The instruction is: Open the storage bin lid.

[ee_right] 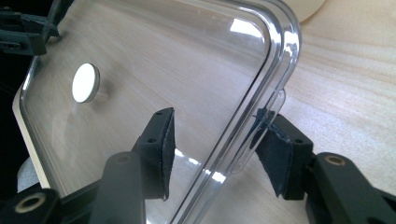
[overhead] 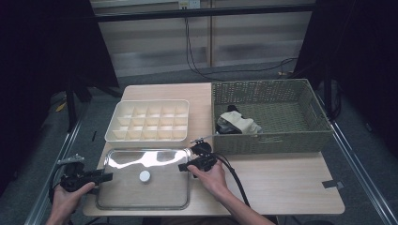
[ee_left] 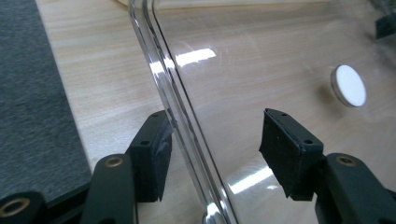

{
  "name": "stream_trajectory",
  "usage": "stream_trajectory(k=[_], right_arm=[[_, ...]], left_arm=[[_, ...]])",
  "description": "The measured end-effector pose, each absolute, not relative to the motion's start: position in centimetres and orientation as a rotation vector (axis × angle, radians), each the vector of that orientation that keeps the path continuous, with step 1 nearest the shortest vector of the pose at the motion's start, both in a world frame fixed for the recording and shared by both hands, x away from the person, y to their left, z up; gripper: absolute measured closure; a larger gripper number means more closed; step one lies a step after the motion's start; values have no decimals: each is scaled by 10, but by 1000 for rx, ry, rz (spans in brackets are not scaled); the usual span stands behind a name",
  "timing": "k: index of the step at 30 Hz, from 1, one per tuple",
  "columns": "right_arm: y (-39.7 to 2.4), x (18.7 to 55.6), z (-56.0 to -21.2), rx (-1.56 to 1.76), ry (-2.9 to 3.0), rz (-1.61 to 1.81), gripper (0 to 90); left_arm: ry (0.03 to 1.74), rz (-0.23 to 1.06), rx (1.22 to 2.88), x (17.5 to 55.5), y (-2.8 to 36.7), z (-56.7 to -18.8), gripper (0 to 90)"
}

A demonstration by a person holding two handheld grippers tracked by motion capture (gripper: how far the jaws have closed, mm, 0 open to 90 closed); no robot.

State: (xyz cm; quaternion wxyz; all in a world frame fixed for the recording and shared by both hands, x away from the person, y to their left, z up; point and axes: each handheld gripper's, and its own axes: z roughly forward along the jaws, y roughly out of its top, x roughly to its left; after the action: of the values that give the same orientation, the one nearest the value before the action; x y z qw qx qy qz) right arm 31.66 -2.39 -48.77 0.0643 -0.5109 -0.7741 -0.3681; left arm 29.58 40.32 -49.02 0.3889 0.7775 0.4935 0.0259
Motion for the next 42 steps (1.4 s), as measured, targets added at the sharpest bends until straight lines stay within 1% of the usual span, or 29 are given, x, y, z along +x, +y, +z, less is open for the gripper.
stream_trajectory(k=[5,10,21,23,27,32,34,35,37,41,42], right_arm=[[-23,317,-491,-1540,-2367,-1088,459],[-23,318,-490,-1559,-2420,-1083,461],[-26,324,-491,-1555,-2430,-1089,509],[-25,324,-491,-1550,-2434,-1086,510],[-27,325,-491,-1560,-2422,-1088,531],[-27,326,-491,-1557,-2426,-1090,529],[-27,326,-491,-1555,-2429,-1091,521],[-27,326,-491,-1558,-2439,-1092,496],[-28,326,-491,-1558,-2459,-1089,475],[-30,326,-491,-1558,-2453,-1100,460],[-30,326,-491,-1555,-2451,-1109,440]], left_arm=[[1254,60,1971,299,405,-494,440],[1253,63,1976,300,405,-494,440],[1267,73,1950,302,403,-495,423],[1277,96,1942,303,403,-496,418],[1277,84,1936,305,403,-496,410],[1269,86,1946,307,403,-496,402],[1270,93,1941,308,403,-497,402],[1271,94,1941,307,402,-497,393],[1273,91,1933,307,402,-497,387],[1276,101,1929,307,402,-497,382],[1276,99,1929,306,402,-497,370]])
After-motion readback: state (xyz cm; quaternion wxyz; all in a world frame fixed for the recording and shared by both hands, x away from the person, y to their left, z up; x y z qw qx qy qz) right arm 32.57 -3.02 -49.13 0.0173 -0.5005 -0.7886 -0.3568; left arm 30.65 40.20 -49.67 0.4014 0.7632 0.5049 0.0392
